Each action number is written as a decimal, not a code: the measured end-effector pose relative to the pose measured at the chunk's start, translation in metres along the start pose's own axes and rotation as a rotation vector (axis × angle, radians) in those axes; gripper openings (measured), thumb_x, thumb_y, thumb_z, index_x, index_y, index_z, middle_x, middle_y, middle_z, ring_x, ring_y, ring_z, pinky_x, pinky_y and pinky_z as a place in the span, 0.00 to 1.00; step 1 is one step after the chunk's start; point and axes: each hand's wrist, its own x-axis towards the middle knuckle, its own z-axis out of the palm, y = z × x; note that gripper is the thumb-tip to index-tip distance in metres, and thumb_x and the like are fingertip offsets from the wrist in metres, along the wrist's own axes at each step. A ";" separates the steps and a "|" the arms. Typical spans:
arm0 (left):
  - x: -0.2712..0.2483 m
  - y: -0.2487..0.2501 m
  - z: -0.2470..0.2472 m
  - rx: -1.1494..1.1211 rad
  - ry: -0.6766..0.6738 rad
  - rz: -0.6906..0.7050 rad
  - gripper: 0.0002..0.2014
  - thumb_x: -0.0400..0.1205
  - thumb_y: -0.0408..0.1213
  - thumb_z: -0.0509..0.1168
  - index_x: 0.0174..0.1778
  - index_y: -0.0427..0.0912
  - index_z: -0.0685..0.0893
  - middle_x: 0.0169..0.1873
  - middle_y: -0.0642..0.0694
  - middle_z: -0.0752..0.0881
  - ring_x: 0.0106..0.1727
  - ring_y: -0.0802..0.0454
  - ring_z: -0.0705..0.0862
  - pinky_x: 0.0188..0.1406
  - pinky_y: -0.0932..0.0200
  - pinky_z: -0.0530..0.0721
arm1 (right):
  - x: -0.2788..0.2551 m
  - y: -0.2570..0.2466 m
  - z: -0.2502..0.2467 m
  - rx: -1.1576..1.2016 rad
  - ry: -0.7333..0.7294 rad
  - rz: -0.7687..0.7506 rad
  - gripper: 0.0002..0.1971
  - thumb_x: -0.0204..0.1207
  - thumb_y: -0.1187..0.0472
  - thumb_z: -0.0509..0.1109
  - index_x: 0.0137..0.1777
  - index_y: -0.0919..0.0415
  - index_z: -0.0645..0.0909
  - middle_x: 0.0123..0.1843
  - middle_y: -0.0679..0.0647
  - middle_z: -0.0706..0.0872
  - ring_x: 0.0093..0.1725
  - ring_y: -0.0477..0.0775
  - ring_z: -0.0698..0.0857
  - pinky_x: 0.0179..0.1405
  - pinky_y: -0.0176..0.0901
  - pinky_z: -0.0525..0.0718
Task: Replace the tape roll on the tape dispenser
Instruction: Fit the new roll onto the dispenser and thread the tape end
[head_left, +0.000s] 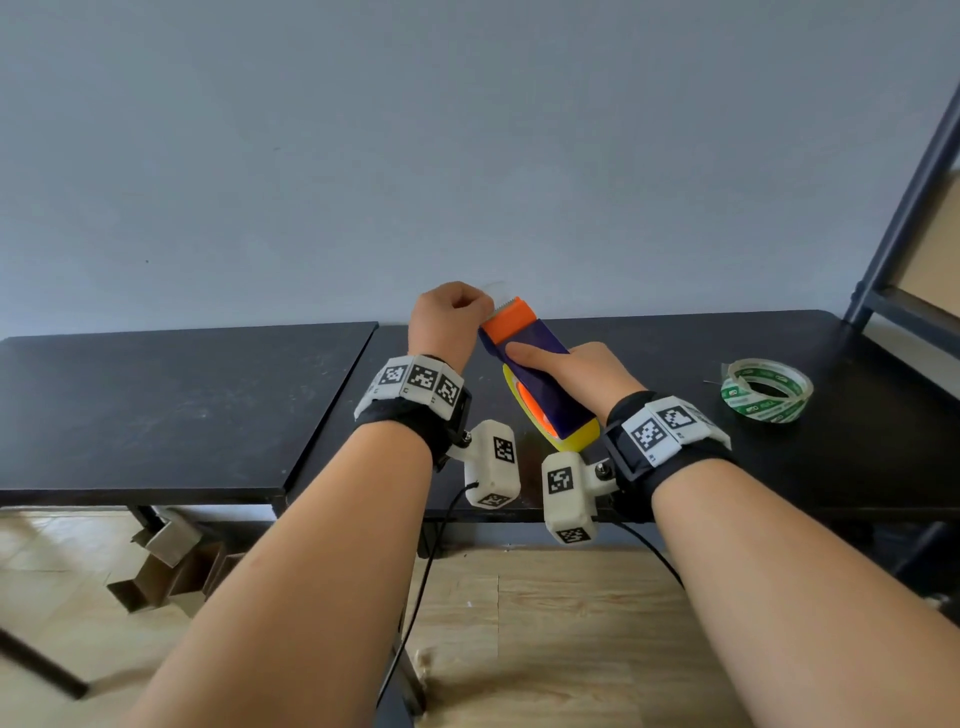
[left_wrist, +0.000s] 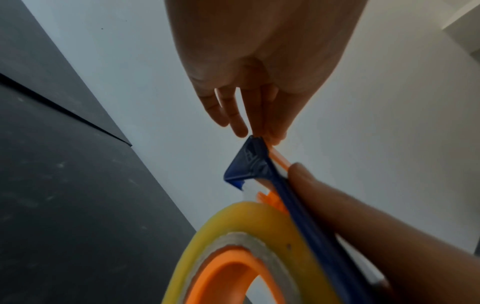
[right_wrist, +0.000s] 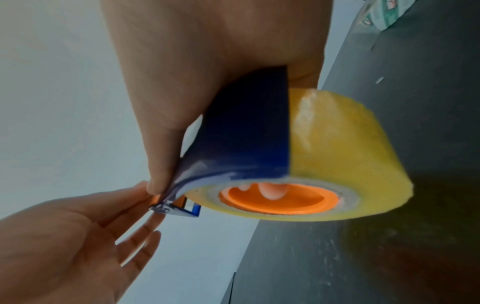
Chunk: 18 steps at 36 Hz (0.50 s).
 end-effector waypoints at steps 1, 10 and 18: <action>-0.001 -0.002 0.001 0.004 -0.011 0.005 0.04 0.77 0.35 0.68 0.38 0.42 0.86 0.29 0.53 0.82 0.31 0.55 0.77 0.35 0.61 0.75 | 0.000 0.000 0.001 -0.007 0.003 0.003 0.33 0.65 0.32 0.75 0.51 0.65 0.85 0.47 0.60 0.91 0.41 0.56 0.88 0.41 0.45 0.80; 0.002 -0.009 0.000 0.049 -0.010 0.058 0.06 0.77 0.37 0.69 0.34 0.48 0.84 0.36 0.51 0.86 0.44 0.52 0.83 0.45 0.56 0.81 | 0.004 0.002 0.000 0.007 0.018 0.045 0.37 0.61 0.29 0.76 0.52 0.65 0.85 0.48 0.60 0.91 0.47 0.59 0.90 0.46 0.48 0.83; 0.000 -0.017 0.005 0.063 -0.080 0.125 0.09 0.80 0.34 0.66 0.35 0.50 0.80 0.52 0.53 0.87 0.56 0.54 0.81 0.49 0.70 0.76 | 0.002 0.002 0.000 0.150 0.027 0.101 0.39 0.50 0.29 0.81 0.48 0.63 0.87 0.44 0.60 0.93 0.45 0.62 0.92 0.56 0.62 0.90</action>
